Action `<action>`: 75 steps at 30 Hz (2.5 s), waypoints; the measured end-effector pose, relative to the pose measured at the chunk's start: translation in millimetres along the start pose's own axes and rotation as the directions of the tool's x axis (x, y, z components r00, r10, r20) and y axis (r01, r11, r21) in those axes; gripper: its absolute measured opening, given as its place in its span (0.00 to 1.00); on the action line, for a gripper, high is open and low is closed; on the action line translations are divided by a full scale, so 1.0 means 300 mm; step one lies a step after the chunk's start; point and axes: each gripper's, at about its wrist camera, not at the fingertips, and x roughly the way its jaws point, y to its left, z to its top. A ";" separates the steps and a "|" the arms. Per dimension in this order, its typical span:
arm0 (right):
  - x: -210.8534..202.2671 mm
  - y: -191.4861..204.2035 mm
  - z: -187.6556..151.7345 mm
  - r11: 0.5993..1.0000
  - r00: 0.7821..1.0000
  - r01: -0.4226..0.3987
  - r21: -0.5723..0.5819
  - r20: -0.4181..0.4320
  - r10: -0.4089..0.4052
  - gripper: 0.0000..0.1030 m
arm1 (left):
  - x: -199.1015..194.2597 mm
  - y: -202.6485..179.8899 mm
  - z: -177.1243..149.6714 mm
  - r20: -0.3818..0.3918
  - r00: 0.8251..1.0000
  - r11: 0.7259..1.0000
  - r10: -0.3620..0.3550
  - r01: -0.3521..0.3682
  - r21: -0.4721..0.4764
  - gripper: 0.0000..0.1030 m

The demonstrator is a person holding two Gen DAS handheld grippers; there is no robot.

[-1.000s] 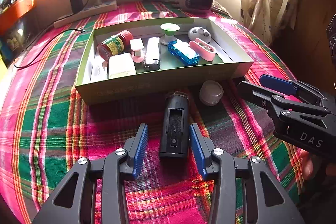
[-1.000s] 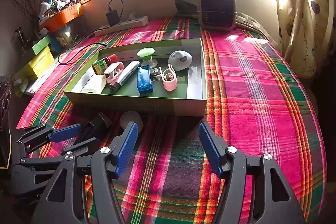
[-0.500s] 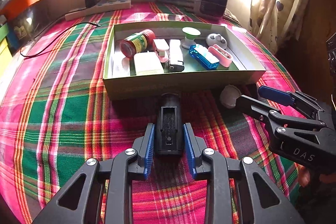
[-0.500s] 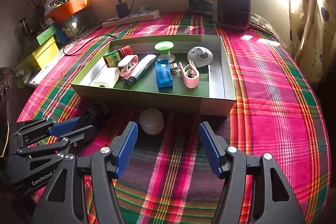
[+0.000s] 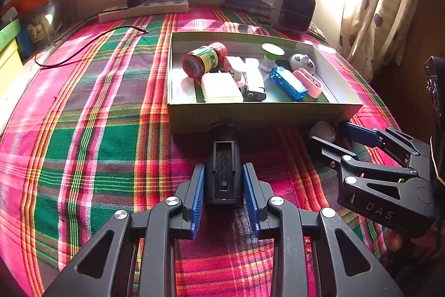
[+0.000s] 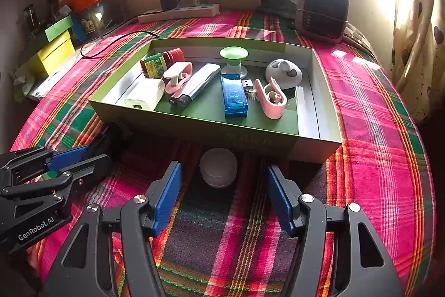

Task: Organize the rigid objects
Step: 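Close the right gripper on the white round cup while the left gripper holds the black device, then carry the black device with the left gripper into the box while the right gripper carries the white cup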

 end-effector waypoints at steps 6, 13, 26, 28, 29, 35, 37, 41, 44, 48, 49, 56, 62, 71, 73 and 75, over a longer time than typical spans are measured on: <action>0.022 -0.004 0.004 1.000 0.999 0.019 0.001 -0.026 -0.019 0.52 | 0.001 0.001 0.002 0.002 1.000 1.000 0.000 0.000 0.002 0.26; 0.021 -0.012 0.009 0.999 0.999 0.034 0.010 -0.020 -0.033 0.37 | 0.002 0.000 0.003 0.002 1.000 1.000 -0.001 0.001 0.000 0.26; 0.015 -0.005 0.007 1.000 1.000 0.026 0.011 -0.018 -0.026 0.28 | 0.002 -0.001 0.001 0.003 1.000 1.000 0.000 0.000 0.002 0.26; 0.015 -0.004 0.007 1.000 0.999 0.027 0.010 -0.018 -0.027 0.28 | 0.001 -0.001 0.000 0.003 1.000 1.000 0.000 0.000 0.001 0.26; 0.015 -0.004 0.007 1.000 0.999 0.027 0.010 -0.018 -0.027 0.28 | 0.002 0.000 0.000 0.003 1.000 1.000 -0.001 0.001 0.000 0.26; 0.015 -0.004 0.007 1.000 0.999 0.026 0.011 -0.018 -0.026 0.28 | 0.002 0.001 0.004 0.004 1.000 1.000 0.000 0.000 0.001 0.26; 0.016 -0.004 0.007 1.000 1.000 0.026 0.009 -0.018 -0.026 0.28 | 0.002 0.003 0.002 0.004 1.000 1.000 -0.004 0.004 -0.001 0.26; 0.013 -0.002 0.004 1.000 1.000 0.024 0.006 -0.018 -0.023 0.28 | 0.002 0.001 0.004 0.005 1.000 1.000 -0.002 0.002 0.002 0.26; 0.011 -0.001 0.002 1.000 1.000 0.023 0.006 -0.018 -0.023 0.28 | 0.000 0.004 0.007 0.005 1.000 1.000 -0.002 0.002 0.000 0.26; 0.004 0.003 -0.003 1.000 1.000 0.010 0.004 -0.015 -0.010 0.28 | 0.000 0.003 0.005 0.004 1.000 1.000 -0.001 0.001 0.004 0.25; 0.000 0.005 -0.005 1.000 1.000 0.005 0.003 -0.014 -0.005 0.28 | 0.000 0.003 0.005 0.004 1.000 1.000 -0.002 0.002 0.002 0.25; -0.020 0.001 -0.003 1.000 1.000 -0.003 0.006 0.000 0.003 0.28 | -0.009 0.004 0.007 0.003 1.000 1.000 -0.005 0.005 -0.005 0.25; -0.048 0.003 0.000 1.000 1.000 -0.010 0.005 0.018 0.010 0.28 | -0.044 -0.009 0.006 0.025 1.000 1.000 -0.001 0.001 0.003 0.25; -0.094 -0.010 0.011 1.000 0.998 -0.013 0.014 0.054 0.013 0.28 | -0.085 -0.023 0.010 0.038 0.999 1.000 -0.009 0.008 0.014 0.25; -0.105 -0.012 0.012 1.000 0.998 -0.014 0.012 0.064 0.013 0.28 | -0.084 -0.026 0.001 0.033 0.999 1.000 -0.007 0.006 0.016 0.25; -0.112 -0.013 0.012 1.000 0.998 -0.014 0.013 0.068 0.013 0.28 | -0.085 -0.027 -0.004 0.031 0.999 1.000 -0.013 0.013 0.014 0.25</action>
